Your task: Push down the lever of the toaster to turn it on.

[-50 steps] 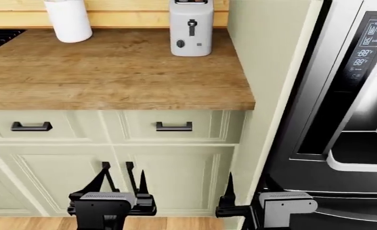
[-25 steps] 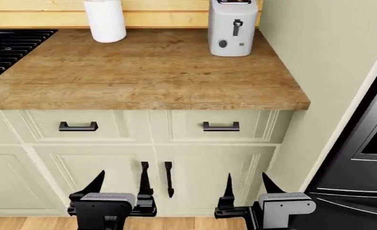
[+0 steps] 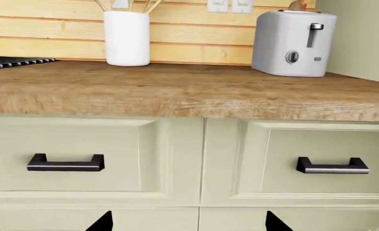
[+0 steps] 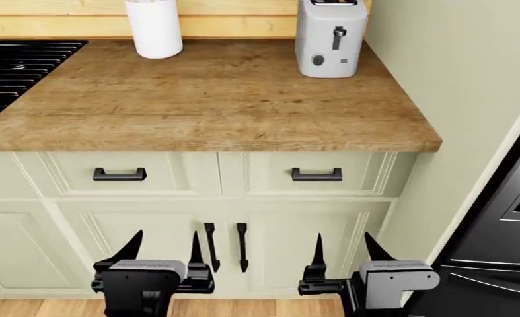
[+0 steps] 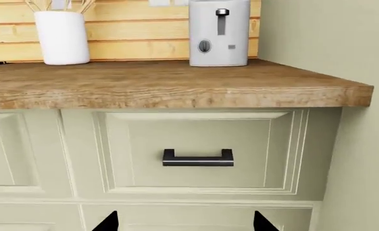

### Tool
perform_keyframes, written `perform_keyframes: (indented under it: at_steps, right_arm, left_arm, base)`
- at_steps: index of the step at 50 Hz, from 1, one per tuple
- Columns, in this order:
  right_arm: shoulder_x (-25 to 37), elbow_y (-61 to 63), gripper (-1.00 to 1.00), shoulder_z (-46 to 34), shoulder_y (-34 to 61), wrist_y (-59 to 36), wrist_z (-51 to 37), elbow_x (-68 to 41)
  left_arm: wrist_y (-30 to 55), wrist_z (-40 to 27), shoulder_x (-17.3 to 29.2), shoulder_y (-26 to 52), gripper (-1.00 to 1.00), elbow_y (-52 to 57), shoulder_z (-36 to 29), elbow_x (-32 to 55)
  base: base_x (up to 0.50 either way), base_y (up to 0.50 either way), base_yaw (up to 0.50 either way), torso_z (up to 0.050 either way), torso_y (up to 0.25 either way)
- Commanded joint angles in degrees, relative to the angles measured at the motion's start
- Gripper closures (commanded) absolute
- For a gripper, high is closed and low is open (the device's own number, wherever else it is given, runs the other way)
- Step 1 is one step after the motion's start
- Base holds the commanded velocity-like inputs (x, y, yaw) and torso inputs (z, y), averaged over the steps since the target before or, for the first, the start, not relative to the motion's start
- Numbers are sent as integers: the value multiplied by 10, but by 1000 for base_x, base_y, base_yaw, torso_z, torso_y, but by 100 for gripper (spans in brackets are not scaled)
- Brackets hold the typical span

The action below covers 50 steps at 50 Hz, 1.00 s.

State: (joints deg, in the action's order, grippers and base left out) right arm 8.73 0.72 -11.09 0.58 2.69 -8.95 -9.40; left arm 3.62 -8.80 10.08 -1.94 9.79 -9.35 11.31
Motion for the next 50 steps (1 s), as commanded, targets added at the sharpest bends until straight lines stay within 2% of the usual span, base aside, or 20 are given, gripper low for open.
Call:
perform_keyframes:
  at_steps: [1, 12, 22, 34, 50]
  right_arm:
    - [15, 36, -100, 5, 16, -32, -13, -2]
    - [45, 118, -100, 26, 68, -121, -28, -15]
    - [70, 176, -100, 38, 121, -200, -35, -29]
    - [77, 193, -100, 36, 133, -216, -38, -31]
    - [77, 182, -100, 28, 140, -218, -39, -33]
  left_arm:
    - [33, 0, 15, 27, -100, 26, 0, 11]
    - [169, -1, 46, 116, -100, 122, 18, 67]
    - [244, -8, 59, 189, -100, 159, 29, 99]
    - [246, -9, 65, 194, -100, 163, 27, 102]
    - [242, -8, 70, 185, -100, 166, 26, 110]
  base:
    - [0, 0, 0, 0, 0]
    - [0, 0, 0, 0, 0]
    - [0, 0, 0, 0, 0]
    - [10, 0, 0, 0, 0]
    - [196, 0, 0, 0, 0]
